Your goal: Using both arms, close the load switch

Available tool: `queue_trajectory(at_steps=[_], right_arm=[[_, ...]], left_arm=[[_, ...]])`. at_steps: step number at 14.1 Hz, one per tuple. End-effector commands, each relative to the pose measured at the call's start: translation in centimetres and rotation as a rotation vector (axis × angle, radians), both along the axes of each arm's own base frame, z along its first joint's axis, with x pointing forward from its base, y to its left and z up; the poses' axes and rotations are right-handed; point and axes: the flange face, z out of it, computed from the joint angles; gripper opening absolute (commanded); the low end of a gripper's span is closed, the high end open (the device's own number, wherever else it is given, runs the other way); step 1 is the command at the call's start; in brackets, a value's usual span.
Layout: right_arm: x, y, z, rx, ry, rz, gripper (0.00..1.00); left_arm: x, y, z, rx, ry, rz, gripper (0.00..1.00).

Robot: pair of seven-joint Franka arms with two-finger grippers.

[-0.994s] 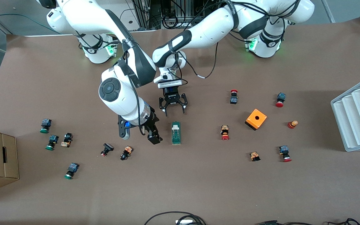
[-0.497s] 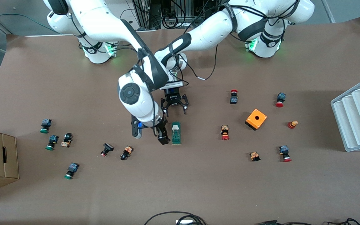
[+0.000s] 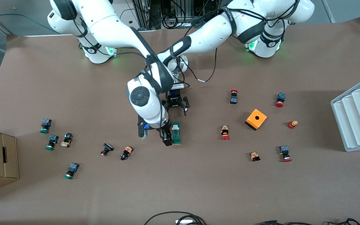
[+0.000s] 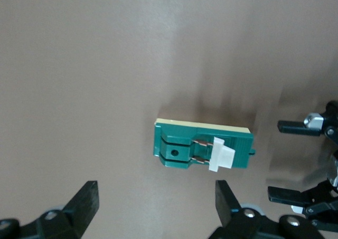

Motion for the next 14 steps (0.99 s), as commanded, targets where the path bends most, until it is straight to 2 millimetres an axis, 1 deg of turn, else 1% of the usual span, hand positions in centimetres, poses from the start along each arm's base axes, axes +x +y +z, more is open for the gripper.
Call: queue_trajectory(at_steps=[1, 3, 4, 5, 6, 8, 11, 12, 14], right_arm=[[-1.4, 0.6, -1.2, 0.014, -0.008, -0.023, 0.95], [-2.3, 0.8, -2.0, 0.009, -0.003, -0.023, 0.92], [-2.6, 0.7, -2.2, 0.006, 0.000, -0.021, 0.85], [-2.8, 0.7, -2.3, 0.005, 0.003, -0.020, 0.83], [-2.9, 0.8, -2.4, 0.005, 0.002, -0.019, 0.75], [-3.1, 0.8, -2.9, 0.003, 0.003, -0.018, 0.72], [-3.5, 0.2, -4.0, -0.002, -0.003, -0.028, 0.71], [-3.7, 0.4, -4.3, 0.000, -0.005, -0.026, 0.70], [-3.9, 0.4, -4.7, -0.003, 0.000, -0.026, 0.68]], left_arm=[[0.5, -0.3, -0.2, -0.022, -0.023, 0.000, 1.00], [0.9, -0.2, -0.4, -0.019, -0.024, 0.004, 1.00], [1.0, 0.0, -0.6, -0.014, -0.025, 0.003, 1.00], [1.1, 0.1, -0.6, -0.012, -0.026, 0.004, 1.00], [1.0, 0.2, -1.0, -0.009, -0.022, 0.004, 1.00], [1.0, 0.2, -1.4, -0.007, -0.018, 0.006, 1.00], [1.2, 0.3, -1.9, -0.005, -0.031, -0.013, 1.00], [1.7, 0.4, -1.9, 0.000, -0.037, -0.009, 1.00], [2.2, 0.1, -1.5, -0.010, -0.033, -0.008, 1.00]])
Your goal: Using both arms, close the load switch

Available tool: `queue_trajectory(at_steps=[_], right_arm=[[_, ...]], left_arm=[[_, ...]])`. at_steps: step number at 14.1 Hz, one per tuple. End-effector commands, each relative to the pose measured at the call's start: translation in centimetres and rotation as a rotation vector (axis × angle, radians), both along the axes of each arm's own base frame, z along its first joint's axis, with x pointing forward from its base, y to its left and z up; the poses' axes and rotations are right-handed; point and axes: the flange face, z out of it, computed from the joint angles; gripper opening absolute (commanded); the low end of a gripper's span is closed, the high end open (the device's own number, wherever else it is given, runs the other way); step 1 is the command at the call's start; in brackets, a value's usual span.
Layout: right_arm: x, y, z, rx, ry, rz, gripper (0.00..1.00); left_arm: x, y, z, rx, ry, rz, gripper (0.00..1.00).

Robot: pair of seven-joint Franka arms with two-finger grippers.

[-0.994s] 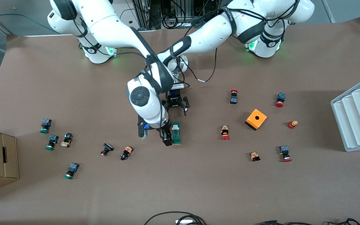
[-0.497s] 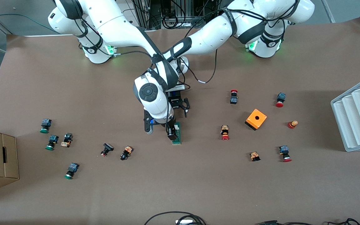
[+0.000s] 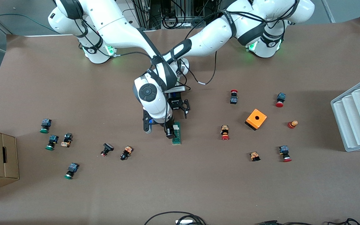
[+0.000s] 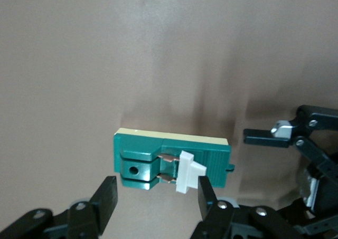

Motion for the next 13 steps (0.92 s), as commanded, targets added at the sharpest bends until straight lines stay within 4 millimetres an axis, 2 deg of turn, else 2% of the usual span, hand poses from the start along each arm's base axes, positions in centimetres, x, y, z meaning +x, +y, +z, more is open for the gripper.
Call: queue_trajectory(at_steps=[1, 6, 13], right_arm=[[-0.6, 0.0, -0.2, 0.024, -0.002, -0.019, 0.67], [-2.0, 1.7, -1.2, 0.030, -0.002, -0.013, 0.65], [-3.4, 1.5, -2.6, 0.021, -0.015, -0.007, 0.59]], left_arm=[[0.9, -0.6, -0.2, -0.024, -0.009, 0.000, 1.00], [0.9, -0.6, -0.4, -0.025, 0.001, -0.005, 0.99], [1.2, -1.2, -0.6, -0.050, 0.020, -0.010, 0.86]])
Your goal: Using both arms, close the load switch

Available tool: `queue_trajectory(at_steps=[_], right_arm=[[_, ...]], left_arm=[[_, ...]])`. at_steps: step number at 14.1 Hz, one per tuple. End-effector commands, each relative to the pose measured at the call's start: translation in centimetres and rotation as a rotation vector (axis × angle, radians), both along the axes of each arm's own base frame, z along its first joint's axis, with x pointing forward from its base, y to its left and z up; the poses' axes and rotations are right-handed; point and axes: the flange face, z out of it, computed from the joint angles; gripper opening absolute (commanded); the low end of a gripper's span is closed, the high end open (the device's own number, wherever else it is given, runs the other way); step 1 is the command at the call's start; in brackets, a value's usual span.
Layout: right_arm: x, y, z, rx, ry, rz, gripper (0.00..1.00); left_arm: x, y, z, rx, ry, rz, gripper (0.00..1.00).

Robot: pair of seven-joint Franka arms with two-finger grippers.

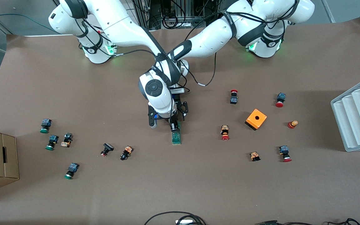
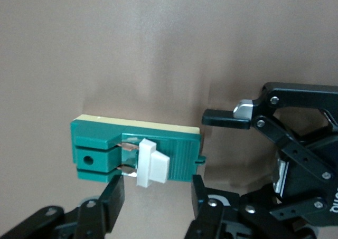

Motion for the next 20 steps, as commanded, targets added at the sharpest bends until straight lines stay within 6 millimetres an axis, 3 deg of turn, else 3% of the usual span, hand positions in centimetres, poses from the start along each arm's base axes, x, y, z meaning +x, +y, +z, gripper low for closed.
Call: queue_trajectory(at_steps=[1, 16, 20], right_arm=[[-0.4, -0.3, -0.6, 0.019, -0.015, -0.022, 0.57], [0.3, -0.7, -0.9, 0.021, -0.058, -0.012, 0.46], [0.7, -0.7, -0.5, 0.025, -0.059, -0.015, 0.42]], left_arm=[[0.6, -0.5, -0.7, -0.023, -0.001, 0.000, 0.78], [0.6, -0.6, -0.6, -0.031, 0.000, 0.002, 0.57], [0.6, -0.6, -0.6, -0.031, 0.000, 0.002, 0.57]])
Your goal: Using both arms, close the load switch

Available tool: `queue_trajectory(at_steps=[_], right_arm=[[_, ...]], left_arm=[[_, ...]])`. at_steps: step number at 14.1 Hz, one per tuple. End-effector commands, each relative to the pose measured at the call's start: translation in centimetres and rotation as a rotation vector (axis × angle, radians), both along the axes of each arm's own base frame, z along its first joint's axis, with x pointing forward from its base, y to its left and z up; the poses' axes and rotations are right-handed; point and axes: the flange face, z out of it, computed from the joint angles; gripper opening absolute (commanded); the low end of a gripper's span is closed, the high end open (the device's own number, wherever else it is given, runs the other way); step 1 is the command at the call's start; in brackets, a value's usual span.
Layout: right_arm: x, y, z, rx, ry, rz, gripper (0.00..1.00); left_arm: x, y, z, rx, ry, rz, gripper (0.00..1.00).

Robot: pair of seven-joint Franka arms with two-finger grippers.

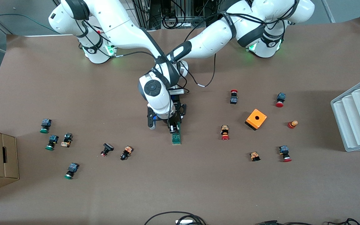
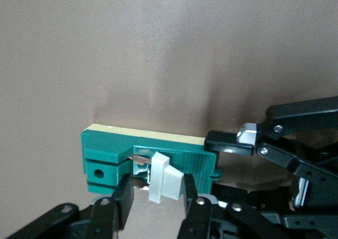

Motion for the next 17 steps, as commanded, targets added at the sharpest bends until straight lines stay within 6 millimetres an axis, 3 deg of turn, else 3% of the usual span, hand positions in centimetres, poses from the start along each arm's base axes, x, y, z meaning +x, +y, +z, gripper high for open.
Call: queue_trajectory(at_steps=[1, 17], right_arm=[[0.4, -0.2, 0.5, 0.018, -0.012, -0.003, 0.41], [3.9, -1.5, 2.6, 0.064, -0.039, -0.069, 0.33]], left_arm=[[0.4, -0.4, -0.3, -0.018, -0.005, -0.003, 0.57], [0.3, -0.4, -0.4, -0.013, -0.001, -0.004, 0.50]])
